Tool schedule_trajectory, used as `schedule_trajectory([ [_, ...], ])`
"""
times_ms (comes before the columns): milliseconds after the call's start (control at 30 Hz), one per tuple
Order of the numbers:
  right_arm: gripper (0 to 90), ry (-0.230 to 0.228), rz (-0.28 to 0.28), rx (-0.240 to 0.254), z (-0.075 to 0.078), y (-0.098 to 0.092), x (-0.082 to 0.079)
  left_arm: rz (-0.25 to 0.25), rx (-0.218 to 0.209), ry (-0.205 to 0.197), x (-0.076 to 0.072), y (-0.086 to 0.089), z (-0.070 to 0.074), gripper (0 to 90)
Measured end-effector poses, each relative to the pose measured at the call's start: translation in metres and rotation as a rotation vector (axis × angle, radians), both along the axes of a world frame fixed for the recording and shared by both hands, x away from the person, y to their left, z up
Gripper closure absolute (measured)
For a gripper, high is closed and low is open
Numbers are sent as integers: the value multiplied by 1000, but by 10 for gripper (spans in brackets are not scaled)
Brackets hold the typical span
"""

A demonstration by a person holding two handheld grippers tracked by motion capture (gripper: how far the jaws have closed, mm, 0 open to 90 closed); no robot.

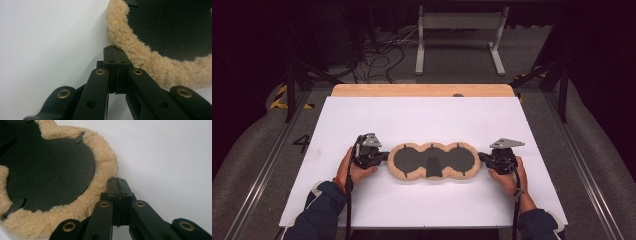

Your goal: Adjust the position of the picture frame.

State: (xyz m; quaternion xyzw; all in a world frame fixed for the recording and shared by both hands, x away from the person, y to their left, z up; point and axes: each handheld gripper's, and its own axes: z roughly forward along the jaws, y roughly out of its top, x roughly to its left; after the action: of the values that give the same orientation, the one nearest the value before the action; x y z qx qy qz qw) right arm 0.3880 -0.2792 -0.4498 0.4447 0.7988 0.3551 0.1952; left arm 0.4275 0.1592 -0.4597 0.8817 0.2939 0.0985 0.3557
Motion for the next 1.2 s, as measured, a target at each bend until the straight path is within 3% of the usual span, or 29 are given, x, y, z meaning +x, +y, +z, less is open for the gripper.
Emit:
schedule_trajectory([
  [167,900,-3,-35,2,-5,1,0,9,-4,-12,-2,0,-1,899],
  [333,892,-11,-35,-10,-6,2,0,8,-4,-20,-1,1,-1,884],
  [433,806,-19,-47,-20,-5,-1,0,8,-1,-38,-2,4,0,810],
  [533,713,-29,-57,12,0,-8,-2,-2,2,-67,-7,9,4,781],
  [600,671,-40,-41,50,3,-14,-5,-5,-13,-91,-13,14,9,721],
  [733,637,-52,-30,65,8,-18,-10,-19,-31,-131,-22,20,14,661],
  [800,608,-57,-14,72,12,-18,-13,-20,-41,-126,-26,23,15,536],
  [1000,500,-63,67,106,22,-12,-29,0,-76,-153,-46,37,15,319],
  [1067,473,-63,86,109,23,-9,-34,6,-96,-156,-54,43,15,276],
  [1200,454,-55,126,100,25,-1,-45,27,-92,-161,-71,58,10,193],
])
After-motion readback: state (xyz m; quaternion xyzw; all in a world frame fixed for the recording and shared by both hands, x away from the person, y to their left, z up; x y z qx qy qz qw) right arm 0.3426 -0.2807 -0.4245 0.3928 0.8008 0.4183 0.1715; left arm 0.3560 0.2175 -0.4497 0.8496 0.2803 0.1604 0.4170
